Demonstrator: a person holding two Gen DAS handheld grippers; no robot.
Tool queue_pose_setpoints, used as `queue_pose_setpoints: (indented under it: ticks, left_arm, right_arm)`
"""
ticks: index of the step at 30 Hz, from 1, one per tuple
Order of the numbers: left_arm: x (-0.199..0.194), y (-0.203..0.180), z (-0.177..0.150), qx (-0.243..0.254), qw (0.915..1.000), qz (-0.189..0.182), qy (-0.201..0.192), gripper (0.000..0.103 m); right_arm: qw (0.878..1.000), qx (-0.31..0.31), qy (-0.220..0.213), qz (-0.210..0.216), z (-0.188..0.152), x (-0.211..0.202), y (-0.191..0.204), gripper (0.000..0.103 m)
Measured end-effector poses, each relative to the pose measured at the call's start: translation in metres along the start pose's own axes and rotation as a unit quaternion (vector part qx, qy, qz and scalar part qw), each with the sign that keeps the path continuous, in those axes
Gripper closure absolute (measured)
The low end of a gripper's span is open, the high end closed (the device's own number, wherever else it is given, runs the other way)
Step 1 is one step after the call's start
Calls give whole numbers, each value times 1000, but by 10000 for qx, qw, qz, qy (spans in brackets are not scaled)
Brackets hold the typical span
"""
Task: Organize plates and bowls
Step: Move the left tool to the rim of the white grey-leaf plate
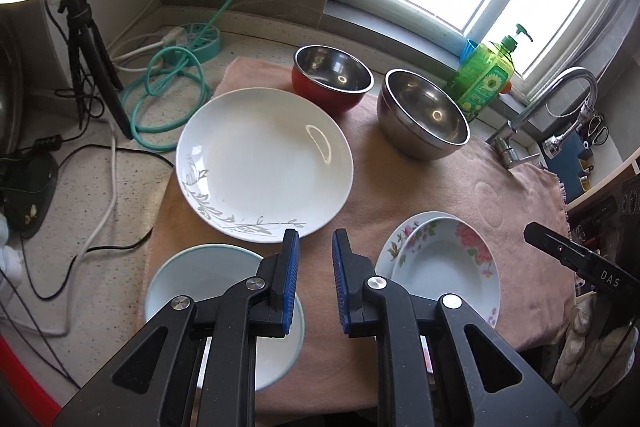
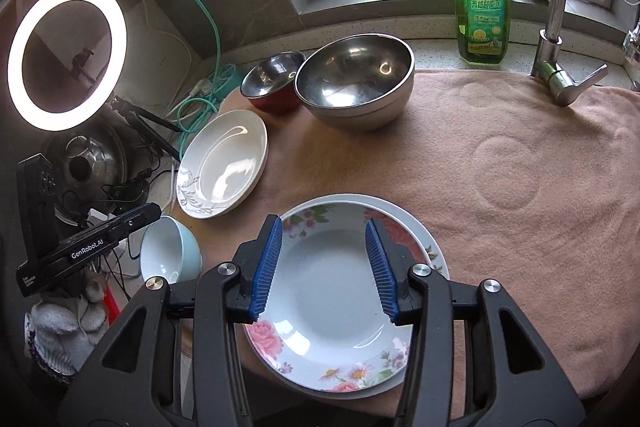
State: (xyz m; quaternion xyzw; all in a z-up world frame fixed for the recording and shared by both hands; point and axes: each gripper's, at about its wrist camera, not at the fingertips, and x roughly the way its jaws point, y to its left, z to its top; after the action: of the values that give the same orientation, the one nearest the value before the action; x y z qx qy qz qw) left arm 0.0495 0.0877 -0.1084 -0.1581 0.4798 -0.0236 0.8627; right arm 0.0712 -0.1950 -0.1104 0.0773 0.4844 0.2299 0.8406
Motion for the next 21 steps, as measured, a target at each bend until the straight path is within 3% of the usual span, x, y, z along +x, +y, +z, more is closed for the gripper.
queue_pose_setpoints:
  ticks: [3,7,10,21]
  left_arm:
    - [0,26,9,-238,9997,10,-23,80]
    - [2,53,21,-367,9993,68,-60,80]
    - [8,74,29,-518,9987,26,-19,74]
    - [44,118,53,-729,9971,46,199,74]
  right_arm:
    - [9999,-36,-15,127,5,9,14,58]
    - [9995,-39,172,244,13,29,31,55]
    - [9988,78,392,268,20,49,37,52]
    - [9939,644,752,494,41,101,39,52]
